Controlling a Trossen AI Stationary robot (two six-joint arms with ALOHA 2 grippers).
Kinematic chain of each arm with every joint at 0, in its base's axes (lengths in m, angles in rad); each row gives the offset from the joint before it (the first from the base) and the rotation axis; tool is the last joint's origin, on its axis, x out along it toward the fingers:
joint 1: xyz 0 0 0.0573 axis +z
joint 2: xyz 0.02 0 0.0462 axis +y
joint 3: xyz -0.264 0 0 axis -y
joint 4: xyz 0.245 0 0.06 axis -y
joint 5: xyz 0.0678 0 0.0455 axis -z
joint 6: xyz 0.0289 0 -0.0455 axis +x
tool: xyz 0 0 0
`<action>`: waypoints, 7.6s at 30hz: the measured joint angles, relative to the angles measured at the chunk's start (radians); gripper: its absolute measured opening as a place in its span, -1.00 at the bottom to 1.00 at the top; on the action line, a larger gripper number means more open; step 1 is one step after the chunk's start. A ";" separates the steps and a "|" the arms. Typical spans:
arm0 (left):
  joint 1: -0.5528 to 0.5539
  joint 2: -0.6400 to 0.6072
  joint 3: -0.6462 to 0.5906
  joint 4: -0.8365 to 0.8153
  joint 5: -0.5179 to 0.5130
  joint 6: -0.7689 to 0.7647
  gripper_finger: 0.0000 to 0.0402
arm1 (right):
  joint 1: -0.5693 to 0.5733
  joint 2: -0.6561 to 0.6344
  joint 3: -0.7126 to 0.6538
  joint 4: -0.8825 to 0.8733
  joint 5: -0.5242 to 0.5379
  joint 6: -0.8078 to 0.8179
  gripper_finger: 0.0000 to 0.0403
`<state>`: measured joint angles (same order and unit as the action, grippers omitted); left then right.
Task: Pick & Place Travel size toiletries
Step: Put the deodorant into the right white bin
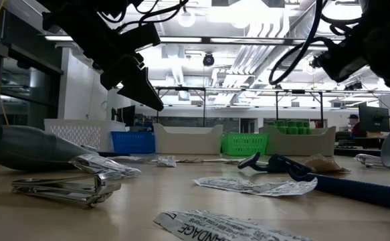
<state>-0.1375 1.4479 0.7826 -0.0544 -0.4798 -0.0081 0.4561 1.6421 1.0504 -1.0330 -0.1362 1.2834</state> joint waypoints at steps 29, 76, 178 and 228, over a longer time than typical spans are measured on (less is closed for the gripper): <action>0.000 0.000 0.000 -0.001 -0.001 0.003 -0.24 | 0.010 0.000 -0.061 0.025 -0.032 0.066 0.66; 0.000 -0.025 -0.001 -0.051 -0.010 -0.003 -0.24 | -0.019 -0.110 -0.238 0.278 0.040 -0.004 -0.03; 0.000 -0.327 -0.177 -0.130 -0.078 -0.109 -0.24 | -0.489 -0.042 0.397 0.062 0.628 -0.712 0.15; 0.000 -0.327 -0.177 -0.127 -0.069 -0.110 -0.24 | 0.284 0.158 0.126 0.223 0.187 -0.188 0.77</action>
<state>-0.1378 1.1207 0.6056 -0.1812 -0.5488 -0.1184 0.7400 1.8005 1.1763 -0.8104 0.0507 1.0955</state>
